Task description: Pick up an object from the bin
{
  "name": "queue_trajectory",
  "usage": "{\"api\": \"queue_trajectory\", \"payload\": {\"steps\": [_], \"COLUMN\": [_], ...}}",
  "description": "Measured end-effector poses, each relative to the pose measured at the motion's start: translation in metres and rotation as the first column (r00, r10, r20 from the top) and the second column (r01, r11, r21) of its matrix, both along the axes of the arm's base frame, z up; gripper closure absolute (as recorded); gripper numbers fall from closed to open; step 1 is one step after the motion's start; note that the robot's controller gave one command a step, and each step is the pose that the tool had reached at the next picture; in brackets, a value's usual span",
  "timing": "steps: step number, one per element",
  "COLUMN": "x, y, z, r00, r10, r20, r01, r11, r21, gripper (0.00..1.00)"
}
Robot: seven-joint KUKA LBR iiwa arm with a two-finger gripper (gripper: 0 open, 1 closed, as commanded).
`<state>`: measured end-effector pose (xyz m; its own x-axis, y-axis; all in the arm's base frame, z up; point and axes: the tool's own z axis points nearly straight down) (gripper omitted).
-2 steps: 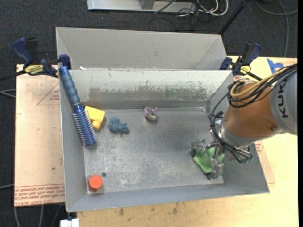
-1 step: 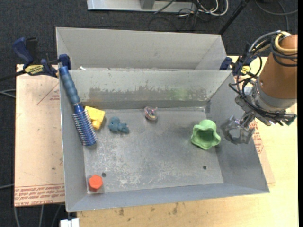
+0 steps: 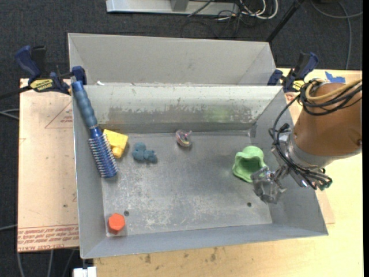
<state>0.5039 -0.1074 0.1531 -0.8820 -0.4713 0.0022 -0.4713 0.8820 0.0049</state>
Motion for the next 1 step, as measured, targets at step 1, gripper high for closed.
{"api": "queue_trajectory", "payload": {"steps": [1], "x": [0.0015], "y": [-0.0007], "z": [0.0020], "r00": [1.000], "r10": [0.000], "r20": [0.005], "r01": [0.000], "r11": [1.000], "r21": [-0.002], "gripper": [0.00]}}
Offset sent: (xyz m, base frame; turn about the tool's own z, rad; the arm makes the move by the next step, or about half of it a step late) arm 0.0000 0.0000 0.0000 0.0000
